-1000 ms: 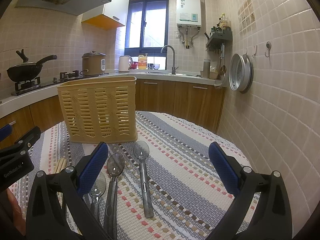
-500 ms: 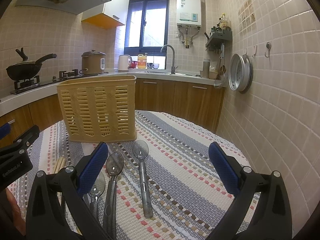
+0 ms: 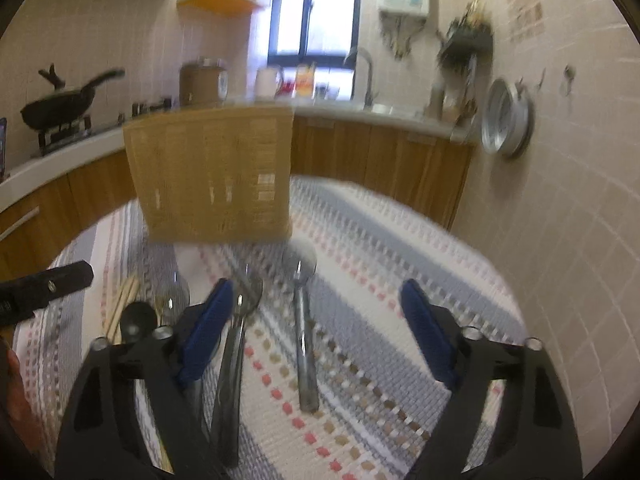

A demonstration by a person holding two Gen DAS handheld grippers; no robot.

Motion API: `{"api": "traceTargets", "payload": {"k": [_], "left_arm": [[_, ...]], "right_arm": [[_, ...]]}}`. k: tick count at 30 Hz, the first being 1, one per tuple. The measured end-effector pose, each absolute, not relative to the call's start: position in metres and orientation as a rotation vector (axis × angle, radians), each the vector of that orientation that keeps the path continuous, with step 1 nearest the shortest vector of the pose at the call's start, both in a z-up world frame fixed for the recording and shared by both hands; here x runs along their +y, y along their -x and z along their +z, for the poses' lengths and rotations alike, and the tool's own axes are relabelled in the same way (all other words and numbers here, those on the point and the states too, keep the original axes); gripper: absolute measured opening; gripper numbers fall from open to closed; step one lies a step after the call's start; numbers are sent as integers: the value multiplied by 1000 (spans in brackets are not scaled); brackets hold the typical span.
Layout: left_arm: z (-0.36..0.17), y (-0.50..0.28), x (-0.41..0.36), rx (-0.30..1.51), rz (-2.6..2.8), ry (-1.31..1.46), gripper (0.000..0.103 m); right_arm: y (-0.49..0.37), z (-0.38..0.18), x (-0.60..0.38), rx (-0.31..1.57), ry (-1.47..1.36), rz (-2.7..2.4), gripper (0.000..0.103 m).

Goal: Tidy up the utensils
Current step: 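Grasp a wooden chopstick with the left tool while the right tool lowers toward the clear spoons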

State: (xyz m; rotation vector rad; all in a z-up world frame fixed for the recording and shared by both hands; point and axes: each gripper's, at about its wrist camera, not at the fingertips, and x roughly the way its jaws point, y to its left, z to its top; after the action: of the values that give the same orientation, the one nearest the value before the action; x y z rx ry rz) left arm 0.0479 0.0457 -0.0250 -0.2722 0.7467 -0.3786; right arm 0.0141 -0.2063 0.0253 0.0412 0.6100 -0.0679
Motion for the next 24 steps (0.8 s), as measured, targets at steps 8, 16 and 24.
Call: {"api": "traceTargets", "payload": {"k": [8, 16, 24], "left_arm": [[-49, -76, 38, 961, -424, 247, 53], [-56, -83, 29, 948, -372, 197, 36], [-52, -84, 25, 944, -295, 103, 35]], "right_arm": [[-32, 27, -230, 743, -78, -17, 58], [-35, 25, -227, 759, -28, -6, 58], [-37, 16, -224, 773, -5, -8, 58]]}}
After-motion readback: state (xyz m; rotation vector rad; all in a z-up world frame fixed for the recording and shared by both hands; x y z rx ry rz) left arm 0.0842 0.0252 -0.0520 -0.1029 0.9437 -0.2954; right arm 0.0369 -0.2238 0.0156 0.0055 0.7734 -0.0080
